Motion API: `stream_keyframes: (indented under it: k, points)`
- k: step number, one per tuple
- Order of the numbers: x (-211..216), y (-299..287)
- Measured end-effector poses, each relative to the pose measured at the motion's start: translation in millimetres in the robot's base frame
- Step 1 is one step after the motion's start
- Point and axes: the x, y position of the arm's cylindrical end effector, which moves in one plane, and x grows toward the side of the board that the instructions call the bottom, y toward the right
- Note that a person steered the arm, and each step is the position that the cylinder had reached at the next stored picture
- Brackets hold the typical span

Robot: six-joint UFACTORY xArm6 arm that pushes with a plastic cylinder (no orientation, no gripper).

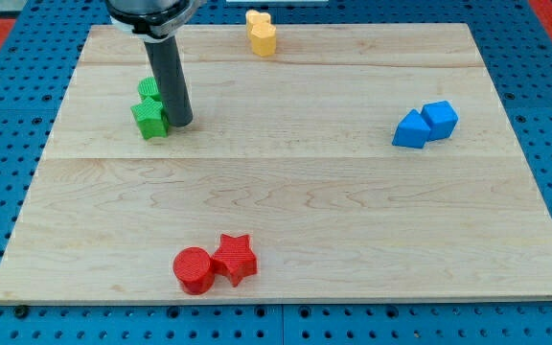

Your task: Move the green blocks to the center left

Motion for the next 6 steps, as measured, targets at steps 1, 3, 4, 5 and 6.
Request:
stream_keyframes:
  k: [1, 3, 4, 5, 6]
  points:
    - [-7, -12]
    - [-28, -16]
    - [-52, -48]
    - [-65, -62]
    - [-55, -10]
